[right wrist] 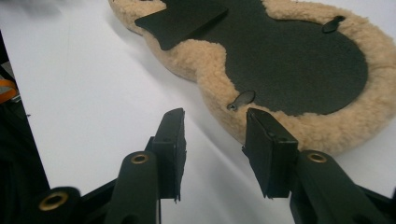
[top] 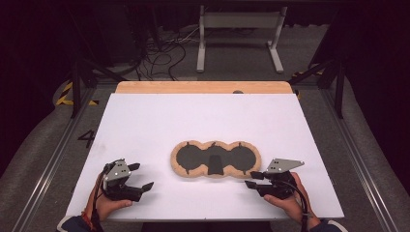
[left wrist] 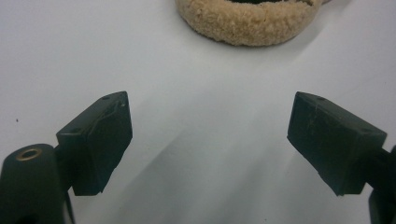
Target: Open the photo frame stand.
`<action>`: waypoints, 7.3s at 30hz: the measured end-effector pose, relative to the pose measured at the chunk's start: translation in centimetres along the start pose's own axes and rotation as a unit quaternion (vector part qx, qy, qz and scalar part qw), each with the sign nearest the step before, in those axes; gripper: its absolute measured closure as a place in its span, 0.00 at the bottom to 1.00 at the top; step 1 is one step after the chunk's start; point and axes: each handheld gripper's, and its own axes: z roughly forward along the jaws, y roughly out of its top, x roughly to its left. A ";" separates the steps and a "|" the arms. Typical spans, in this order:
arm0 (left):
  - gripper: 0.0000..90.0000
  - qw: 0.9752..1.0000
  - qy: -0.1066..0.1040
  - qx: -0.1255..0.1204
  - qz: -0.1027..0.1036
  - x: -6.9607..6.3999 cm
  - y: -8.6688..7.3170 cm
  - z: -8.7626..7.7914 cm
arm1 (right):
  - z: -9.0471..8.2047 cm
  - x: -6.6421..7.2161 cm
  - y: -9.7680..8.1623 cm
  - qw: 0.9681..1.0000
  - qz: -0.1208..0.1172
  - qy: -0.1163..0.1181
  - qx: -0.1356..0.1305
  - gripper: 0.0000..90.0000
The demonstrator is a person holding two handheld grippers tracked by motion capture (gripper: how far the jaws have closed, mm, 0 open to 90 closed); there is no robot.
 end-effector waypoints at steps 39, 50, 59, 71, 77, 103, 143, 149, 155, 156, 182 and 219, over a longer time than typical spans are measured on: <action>0.13 1.000 -0.002 0.025 0.013 -0.6 0.5 1.2 | 6.5 1.7 3.6 0.988 0.109 0.106 0.023 0.70; 0.13 1.000 -0.026 0.015 -0.006 -0.7 1.3 2.0 | 6.6 0.2 3.7 0.963 0.223 0.151 -0.006 0.66; 0.14 0.998 -0.045 0.003 -0.044 0.2 3.0 3.5 | 7.1 -0.9 3.6 0.919 0.348 0.183 -0.027 0.68; 0.15 0.995 -0.062 0.004 -0.080 1.7 5.4 6.6 | 8.2 -1.3 3.6 0.890 0.417 0.180 -0.039 0.73; 0.15 0.992 -0.071 0.010 -0.103 2.2 6.3 8.1 | 8.6 -1.6 3.9 0.890 0.415 0.184 -0.035 0.74; 0.24 0.983 -0.153 0.022 -0.098 1.7 6.6 9.2 | 8.6 -0.8 4.1 0.944 0.277 0.167 -0.062 0.77; 0.41 0.991 -0.123 -0.009 -0.047 1.2 7.2 8.2 | 8.4 -0.1 4.6 0.964 0.218 0.140 -0.068 0.86; 0.50 0.996 -0.078 -0.026 -0.015 0.7 7.6 7.6 | 8.1 0.0 5.0 0.966 0.210 0.133 -0.075 0.86; 0.53 0.999 -0.030 -0.029 0.015 -0.1 8.2 7.7 | 8.0 -0.4 5.2 0.971 0.199 0.100 -0.092 0.86; 0.53 0.999 -0.026 -0.029 0.019 -0.3 8.2 7.7 | 8.0 -0.4 5.1 0.970 0.201 0.099 -0.090 0.85; 0.49 0.998 0.015 0.011 0.062 -1.9 7.8 9.3 | 7.9 0.5 5.3 0.992 0.100 0.050 -0.062 0.84; 0.33 0.998 0.004 -0.028 0.051 -1.4 6.9 6.6 | 3.9 2.9 4.5 0.997 -0.018 -0.032 -0.065 0.80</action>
